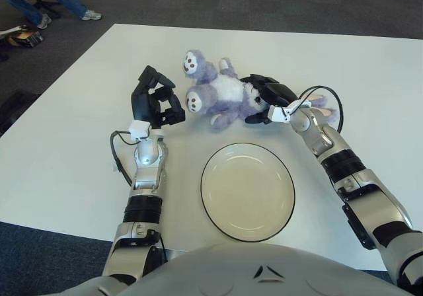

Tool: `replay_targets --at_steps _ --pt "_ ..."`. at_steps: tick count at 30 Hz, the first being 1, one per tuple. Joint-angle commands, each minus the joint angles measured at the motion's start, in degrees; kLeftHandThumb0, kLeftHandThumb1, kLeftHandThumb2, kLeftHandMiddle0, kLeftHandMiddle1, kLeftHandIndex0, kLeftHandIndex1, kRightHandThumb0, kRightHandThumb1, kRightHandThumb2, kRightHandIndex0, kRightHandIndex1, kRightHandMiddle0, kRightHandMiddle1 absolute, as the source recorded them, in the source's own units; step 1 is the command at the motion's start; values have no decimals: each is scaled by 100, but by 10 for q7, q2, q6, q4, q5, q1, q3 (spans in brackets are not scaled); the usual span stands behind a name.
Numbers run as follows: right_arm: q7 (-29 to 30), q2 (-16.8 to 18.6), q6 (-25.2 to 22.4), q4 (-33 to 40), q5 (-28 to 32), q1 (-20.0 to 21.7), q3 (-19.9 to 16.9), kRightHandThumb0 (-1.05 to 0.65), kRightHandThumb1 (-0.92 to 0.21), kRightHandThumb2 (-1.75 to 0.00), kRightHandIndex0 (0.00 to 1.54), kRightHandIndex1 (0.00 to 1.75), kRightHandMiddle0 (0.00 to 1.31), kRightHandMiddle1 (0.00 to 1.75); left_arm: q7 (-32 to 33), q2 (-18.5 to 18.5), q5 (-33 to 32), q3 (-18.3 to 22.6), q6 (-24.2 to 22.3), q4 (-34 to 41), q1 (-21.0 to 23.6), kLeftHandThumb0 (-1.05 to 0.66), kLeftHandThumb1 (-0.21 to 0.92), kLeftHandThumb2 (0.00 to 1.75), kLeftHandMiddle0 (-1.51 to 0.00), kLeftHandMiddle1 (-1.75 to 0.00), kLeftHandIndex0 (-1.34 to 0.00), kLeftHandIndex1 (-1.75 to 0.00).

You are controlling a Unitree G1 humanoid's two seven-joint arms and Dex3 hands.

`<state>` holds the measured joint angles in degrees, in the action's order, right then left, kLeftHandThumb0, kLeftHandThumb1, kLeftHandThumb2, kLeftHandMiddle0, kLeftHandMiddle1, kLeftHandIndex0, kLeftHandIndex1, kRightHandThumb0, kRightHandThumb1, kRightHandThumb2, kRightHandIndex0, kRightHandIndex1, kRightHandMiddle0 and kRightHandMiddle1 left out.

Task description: Put the doll into the plate.

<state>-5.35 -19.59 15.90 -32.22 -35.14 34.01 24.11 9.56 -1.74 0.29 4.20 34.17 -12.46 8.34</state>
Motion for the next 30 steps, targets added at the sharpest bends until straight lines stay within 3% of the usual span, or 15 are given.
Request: replay_targets --at_steps 1,6,12,15,17,20,22,26,30 --pt "7 5 28 -93 -37 14 43 -95 -80 -34 14 7 0 71 13 -49 0 -12 5 -72 -96 -49 28 136 -134 -175 -64 -175" --pt "22 4 26 -134 -48 32 56 -90 -72 -37 17 10 0 89 21 -50 7 -12 7 -68 -98 -49 28 136 -134 -175 -65 -175" --pt "37 3 24 -141 -52 36 65 -78 -49 -68 18 18 0 109 28 -49 15 -15 5 -66 -100 -50 27 138 -136 -175 -66 -175" --pt "43 3 21 -142 -55 37 69 -74 -43 -76 18 23 2 112 29 -48 16 -17 5 -67 -100 -50 27 138 -136 -175 -65 -175" --pt "51 5 13 -143 -60 36 74 -69 -38 -82 17 37 4 113 30 -48 16 -18 5 -68 -99 -50 27 137 -135 -175 -65 -175" --pt "65 13 2 -151 -66 37 80 -59 -29 -93 14 72 8 115 30 -47 16 -19 5 -69 -99 -49 28 136 -135 -175 -65 -175" --pt "81 19 -3 -165 -69 38 85 -56 -28 -96 13 80 8 116 31 -46 16 -19 5 -69 -99 -49 28 136 -135 -175 -64 -175" --pt "120 29 -22 -183 -81 39 91 -48 -25 -102 13 122 14 122 30 -46 16 -19 4 -69 -99 -49 28 135 -135 -175 -64 -175" --pt "133 32 -30 -190 -84 42 98 -45 -24 -104 13 138 16 127 30 -46 15 -19 3 -68 -100 -49 29 135 -135 -175 -64 -175"
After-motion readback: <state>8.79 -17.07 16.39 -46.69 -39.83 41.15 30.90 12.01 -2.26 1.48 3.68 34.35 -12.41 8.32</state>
